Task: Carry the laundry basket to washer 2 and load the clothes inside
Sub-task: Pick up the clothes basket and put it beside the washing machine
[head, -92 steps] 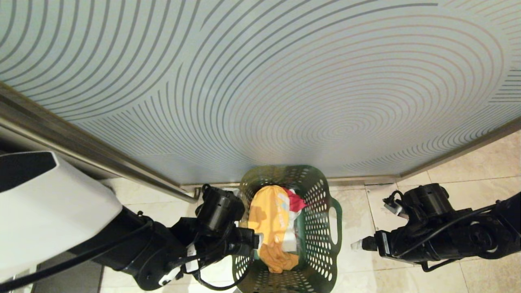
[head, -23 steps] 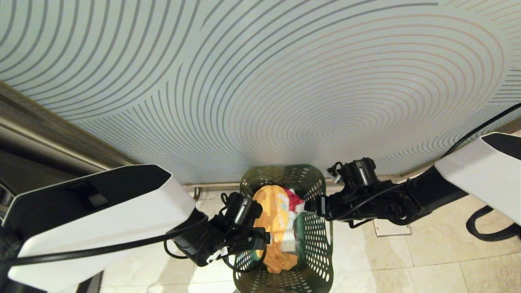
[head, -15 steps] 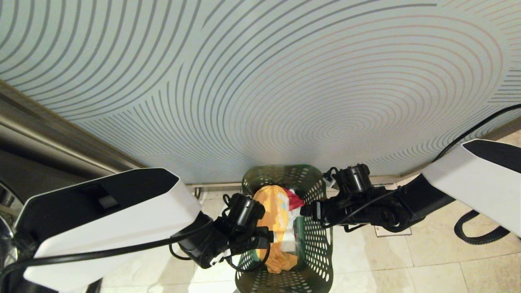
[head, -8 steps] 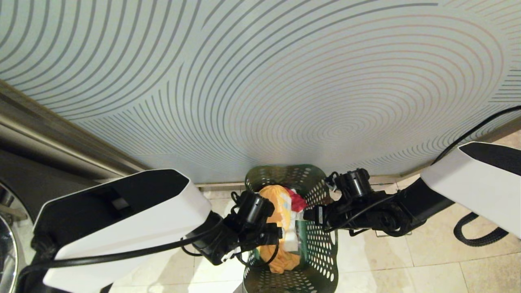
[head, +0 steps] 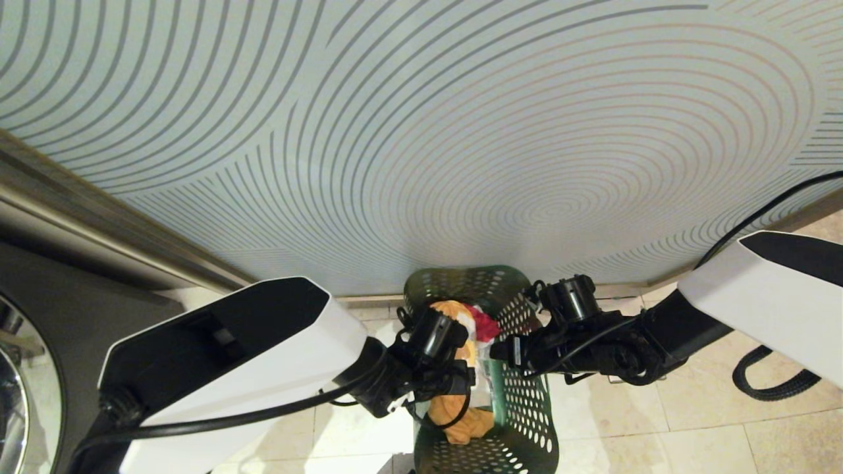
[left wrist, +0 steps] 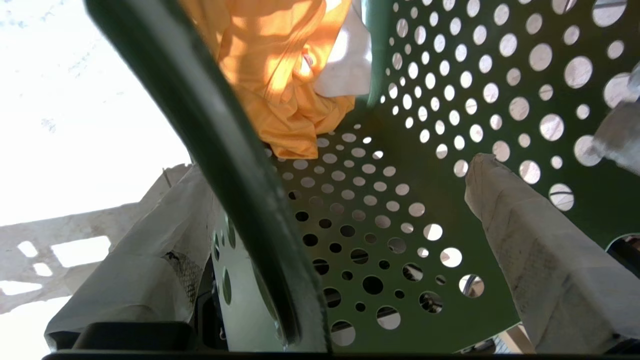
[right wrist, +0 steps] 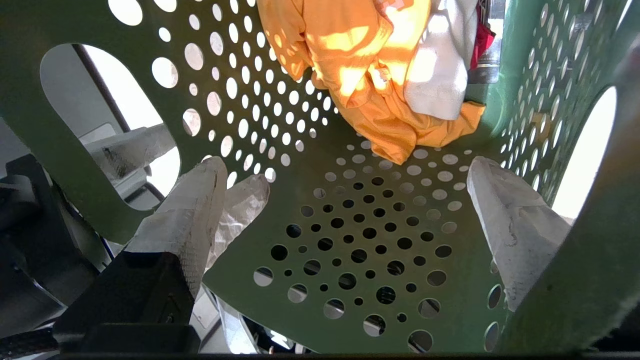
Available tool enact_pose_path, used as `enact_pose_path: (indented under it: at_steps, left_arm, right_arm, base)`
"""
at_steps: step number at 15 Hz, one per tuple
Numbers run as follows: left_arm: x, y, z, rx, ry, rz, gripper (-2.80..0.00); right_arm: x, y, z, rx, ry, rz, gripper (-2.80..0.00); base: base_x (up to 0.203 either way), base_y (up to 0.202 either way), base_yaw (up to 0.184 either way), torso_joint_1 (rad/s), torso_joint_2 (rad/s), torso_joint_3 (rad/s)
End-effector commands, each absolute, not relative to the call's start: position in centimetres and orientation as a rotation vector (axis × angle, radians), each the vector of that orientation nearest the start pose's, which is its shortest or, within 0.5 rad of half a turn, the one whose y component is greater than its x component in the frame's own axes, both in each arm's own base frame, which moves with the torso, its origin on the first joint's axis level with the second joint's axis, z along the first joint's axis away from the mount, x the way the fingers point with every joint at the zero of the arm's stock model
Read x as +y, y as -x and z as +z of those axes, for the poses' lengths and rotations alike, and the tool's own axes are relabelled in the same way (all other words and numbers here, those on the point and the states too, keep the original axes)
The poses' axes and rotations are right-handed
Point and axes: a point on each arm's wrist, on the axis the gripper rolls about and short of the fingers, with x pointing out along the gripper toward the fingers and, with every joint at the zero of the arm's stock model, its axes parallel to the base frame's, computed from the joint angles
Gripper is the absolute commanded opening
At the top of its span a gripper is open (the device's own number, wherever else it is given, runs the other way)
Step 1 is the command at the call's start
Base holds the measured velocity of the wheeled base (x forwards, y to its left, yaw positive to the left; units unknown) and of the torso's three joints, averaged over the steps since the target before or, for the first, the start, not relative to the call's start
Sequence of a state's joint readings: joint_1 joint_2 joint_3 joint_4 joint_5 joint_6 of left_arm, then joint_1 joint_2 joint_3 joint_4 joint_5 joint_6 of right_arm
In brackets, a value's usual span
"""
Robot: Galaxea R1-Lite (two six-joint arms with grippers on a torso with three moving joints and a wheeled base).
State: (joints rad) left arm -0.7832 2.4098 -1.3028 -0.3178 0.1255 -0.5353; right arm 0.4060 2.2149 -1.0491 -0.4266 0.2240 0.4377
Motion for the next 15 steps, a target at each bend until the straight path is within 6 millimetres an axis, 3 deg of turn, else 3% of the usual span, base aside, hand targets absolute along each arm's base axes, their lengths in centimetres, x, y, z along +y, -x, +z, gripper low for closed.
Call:
enact_pose_path:
  at_steps: [1, 10, 15]
  left_arm:
    - [-31.0, -31.6, 0.9, 0.845, 0.151, -0.408, 0.0]
    - [-30.2, -32.2, 1.5, 0.796, 0.111, -0.337, 0.0]
    - [-29.4, -32.5, 2.8, 0.789, 0.108, -0.328, 0.0]
  right_arm:
    - [16.0, -35.9, 4.1, 0.865, -0.34, 0.428, 0.0]
    - [16.2, -35.8, 4.1, 0.867, -0.339, 0.432, 0.0]
    - [16.2, -35.9, 4.1, 0.867, -0.343, 0.434, 0.0]
  base:
    - [0.0, 0.0, 0.0, 0.0, 0.0, 0.0]
    - [0.0, 0.0, 0.0, 0.0, 0.0, 0.0]
    - [0.0, 0.0, 0.0, 0.0, 0.0, 0.0]
